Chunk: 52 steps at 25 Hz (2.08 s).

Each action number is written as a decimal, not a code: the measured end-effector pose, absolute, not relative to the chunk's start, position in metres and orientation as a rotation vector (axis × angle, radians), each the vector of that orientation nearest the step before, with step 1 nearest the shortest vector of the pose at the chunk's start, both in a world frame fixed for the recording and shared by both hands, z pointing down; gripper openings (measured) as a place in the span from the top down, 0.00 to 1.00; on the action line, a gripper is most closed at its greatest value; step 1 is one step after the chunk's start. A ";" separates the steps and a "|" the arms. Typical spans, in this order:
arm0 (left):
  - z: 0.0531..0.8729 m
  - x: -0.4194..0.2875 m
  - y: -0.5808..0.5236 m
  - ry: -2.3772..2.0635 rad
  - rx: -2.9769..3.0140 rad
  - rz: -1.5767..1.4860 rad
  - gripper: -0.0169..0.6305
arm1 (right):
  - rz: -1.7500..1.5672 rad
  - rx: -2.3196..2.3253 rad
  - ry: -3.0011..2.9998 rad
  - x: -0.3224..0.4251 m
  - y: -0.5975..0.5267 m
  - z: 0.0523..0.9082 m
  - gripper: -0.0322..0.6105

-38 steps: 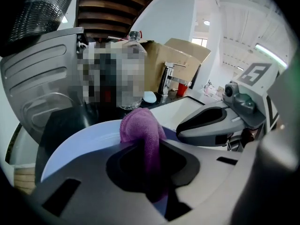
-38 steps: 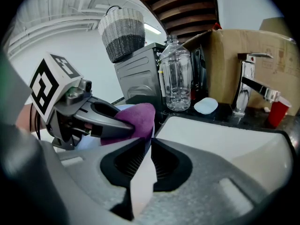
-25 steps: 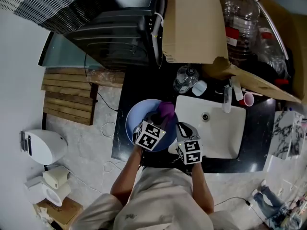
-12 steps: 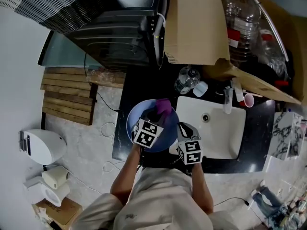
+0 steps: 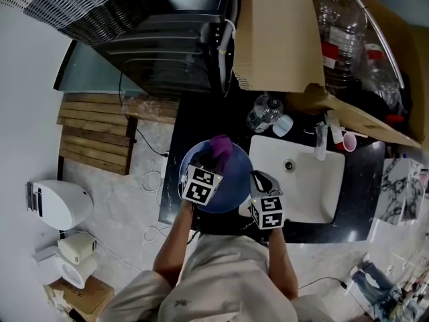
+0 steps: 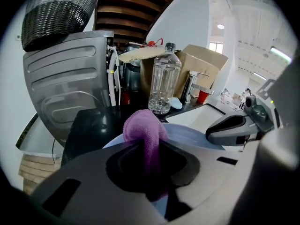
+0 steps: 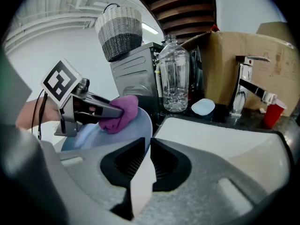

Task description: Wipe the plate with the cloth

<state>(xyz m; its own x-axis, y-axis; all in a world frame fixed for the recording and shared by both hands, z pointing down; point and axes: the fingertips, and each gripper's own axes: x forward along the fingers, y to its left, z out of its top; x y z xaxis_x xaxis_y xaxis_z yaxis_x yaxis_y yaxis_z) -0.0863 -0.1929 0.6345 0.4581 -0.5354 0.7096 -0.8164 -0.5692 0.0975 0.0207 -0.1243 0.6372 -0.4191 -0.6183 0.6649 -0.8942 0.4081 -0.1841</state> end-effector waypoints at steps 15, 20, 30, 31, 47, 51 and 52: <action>0.632 -0.132 -0.182 -1.199 2.192 1.006 0.88 | 0.722 1.317 -2.131 0.021 -0.127 0.638 0.89; 0.628 -0.144 -0.178 -1.208 2.182 1.019 0.88 | 0.723 1.331 -2.118 0.021 -0.127 0.637 0.89; 0.628 -0.161 -0.162 -1.200 2.168 1.031 0.88 | 0.718 1.365 -2.093 0.021 -0.130 0.638 0.90; 0.627 -0.162 -0.159 -1.200 2.170 1.030 0.88 | 0.718 1.369 -2.091 0.022 -0.129 0.638 0.90; 0.625 -0.167 -0.127 -1.103 2.228 1.063 0.88 | 0.868 1.289 -2.146 0.017 -0.104 0.642 0.84; 0.624 -0.167 -0.117 -1.077 2.239 1.074 0.88 | 0.868 1.276 -2.124 0.015 -0.103 0.647 0.84; 0.624 -0.167 -0.114 -1.070 2.237 1.076 0.88 | 0.870 1.288 -2.119 0.015 -0.103 0.647 0.84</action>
